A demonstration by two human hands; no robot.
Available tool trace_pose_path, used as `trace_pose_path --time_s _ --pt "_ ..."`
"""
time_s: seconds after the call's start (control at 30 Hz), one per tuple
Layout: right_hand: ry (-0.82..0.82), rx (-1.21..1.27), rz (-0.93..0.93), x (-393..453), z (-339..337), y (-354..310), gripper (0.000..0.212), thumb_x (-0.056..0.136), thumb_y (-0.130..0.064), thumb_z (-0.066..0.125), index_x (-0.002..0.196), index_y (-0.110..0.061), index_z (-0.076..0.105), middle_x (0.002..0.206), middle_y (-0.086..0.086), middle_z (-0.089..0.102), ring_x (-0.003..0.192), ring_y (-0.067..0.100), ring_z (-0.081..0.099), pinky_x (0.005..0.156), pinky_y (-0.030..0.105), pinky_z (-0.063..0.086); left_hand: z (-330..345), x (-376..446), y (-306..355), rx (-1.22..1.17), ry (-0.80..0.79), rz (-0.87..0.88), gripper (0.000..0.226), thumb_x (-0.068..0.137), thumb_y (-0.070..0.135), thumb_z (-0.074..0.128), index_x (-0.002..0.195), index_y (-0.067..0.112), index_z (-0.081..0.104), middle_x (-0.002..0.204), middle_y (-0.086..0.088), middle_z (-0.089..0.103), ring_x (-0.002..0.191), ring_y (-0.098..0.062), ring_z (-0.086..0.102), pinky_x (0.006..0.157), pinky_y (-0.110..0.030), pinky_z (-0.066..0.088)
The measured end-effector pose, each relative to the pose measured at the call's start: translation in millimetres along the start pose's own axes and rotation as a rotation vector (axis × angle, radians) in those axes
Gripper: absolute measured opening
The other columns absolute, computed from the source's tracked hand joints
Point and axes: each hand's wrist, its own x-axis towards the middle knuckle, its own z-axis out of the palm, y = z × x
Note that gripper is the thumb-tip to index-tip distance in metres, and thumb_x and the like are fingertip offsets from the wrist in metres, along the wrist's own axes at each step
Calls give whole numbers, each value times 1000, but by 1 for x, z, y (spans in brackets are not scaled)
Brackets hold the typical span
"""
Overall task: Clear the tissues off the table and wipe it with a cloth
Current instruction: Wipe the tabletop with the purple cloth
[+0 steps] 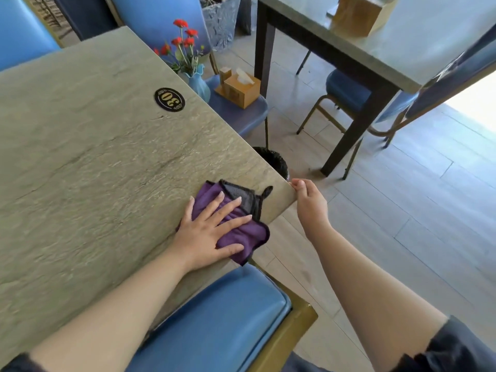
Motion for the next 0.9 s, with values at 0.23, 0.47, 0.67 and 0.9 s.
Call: trace_pose_path --time_s 0.23,0.47,0.67,0.9 --pt "-42 80 104 26 -9 2 47 98 -50 32 82 -27 70 87 -6 73 94 17 66 95 43 50 -11 85 43 -14 -17 -277 64 81 78 4 138 60 -17 156 15 -26 143 -24 -27 106 -70 -11" --pt "-322 125 231 70 -46 -4 48 100 -50 29 95 -20 66 92 11 73 84 26 71 77 39 59 -16 131 79 67 -44 -171 93 63 91 18 143 54 -12 158 10 -24 142 -30 -29 106 -72 -10" --pt "-451 -6 222 116 -100 -13 55 101 -49 23 108 -13 63 97 9 72 84 25 71 87 42 55 -27 162 114 -75 -100 -292 47 96 49 27 142 47 35 159 17 12 145 -21 -23 109 -63 -19" --pt "-477 -76 136 161 -139 -29 32 103 -32 37 112 -16 63 106 4 68 102 22 63 92 36 51 -80 229 145 -820 -146 -706 54 92 55 43 125 16 61 129 -12 60 120 -30 53 107 -39 35"
